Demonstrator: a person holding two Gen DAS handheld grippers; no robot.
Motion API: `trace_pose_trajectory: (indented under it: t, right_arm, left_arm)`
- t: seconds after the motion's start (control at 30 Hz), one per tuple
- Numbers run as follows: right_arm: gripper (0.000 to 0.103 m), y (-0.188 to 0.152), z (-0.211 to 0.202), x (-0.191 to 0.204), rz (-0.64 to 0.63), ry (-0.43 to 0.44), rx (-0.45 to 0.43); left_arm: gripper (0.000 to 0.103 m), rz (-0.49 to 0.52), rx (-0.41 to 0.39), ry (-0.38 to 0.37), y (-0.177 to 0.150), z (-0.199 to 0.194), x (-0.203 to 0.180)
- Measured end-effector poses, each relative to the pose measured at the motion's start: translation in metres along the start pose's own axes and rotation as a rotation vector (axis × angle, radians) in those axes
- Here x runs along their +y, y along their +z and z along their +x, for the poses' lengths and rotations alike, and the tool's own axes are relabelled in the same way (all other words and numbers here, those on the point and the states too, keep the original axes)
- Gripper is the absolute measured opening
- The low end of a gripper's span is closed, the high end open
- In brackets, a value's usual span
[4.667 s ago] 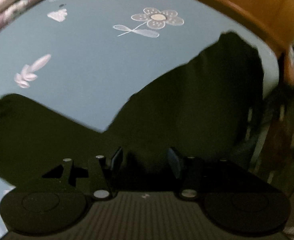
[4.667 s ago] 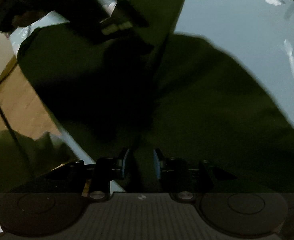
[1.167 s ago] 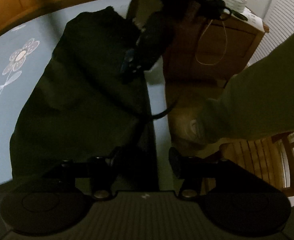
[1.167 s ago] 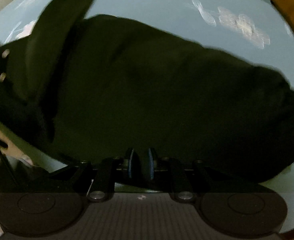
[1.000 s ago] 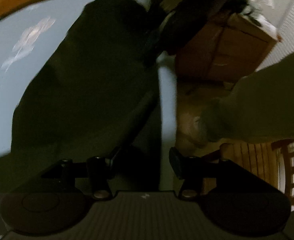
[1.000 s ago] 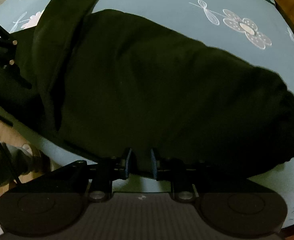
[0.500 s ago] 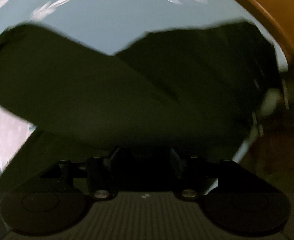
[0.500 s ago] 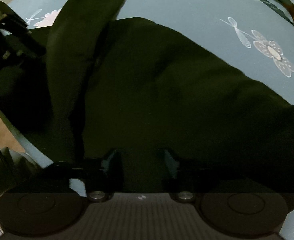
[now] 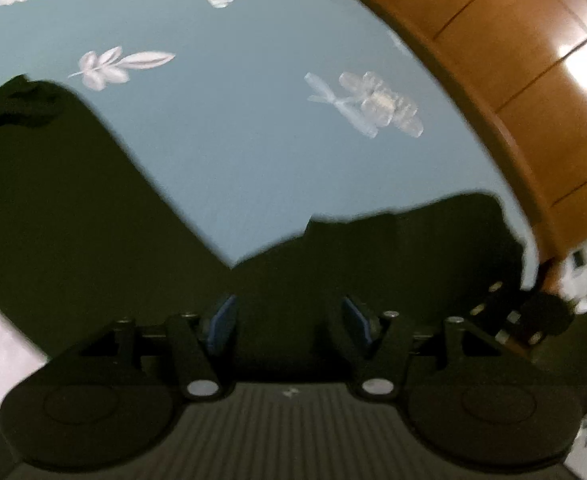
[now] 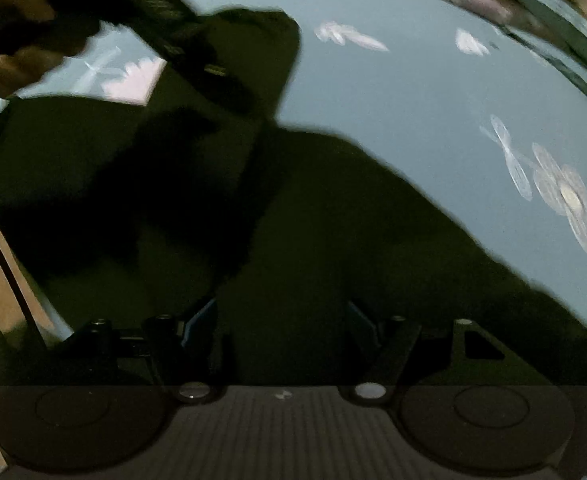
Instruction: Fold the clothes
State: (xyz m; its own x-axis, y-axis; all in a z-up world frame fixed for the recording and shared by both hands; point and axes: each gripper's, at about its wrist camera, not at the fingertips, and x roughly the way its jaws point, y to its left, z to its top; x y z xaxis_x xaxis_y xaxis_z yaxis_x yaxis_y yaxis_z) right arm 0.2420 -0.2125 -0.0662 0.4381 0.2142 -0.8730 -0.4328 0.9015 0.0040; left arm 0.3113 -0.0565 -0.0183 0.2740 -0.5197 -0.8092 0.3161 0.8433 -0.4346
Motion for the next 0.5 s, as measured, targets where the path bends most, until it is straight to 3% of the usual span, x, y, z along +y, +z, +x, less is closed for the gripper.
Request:
trace_pose_trajectory:
  t: [0.17,0.3,0.5]
  right_arm:
    - [0.075,0.022,0.018,-0.006,-0.056,0.031,-0.059]
    - [0.076,0.010,0.041,-0.014,0.016,0.113,0.048]
    - [0.083,-0.012,0.034,-0.008,0.004,0.129,0.055]
  left_arm:
    - [0.059,-0.090,-0.004,-0.130,0.027,0.012,0.017]
    - [0.060,-0.226,0.016,-0.238,0.044,0.026,0.038]
    - [0.063,-0.322,0.102,-0.352,0.053,0.055,0.056]
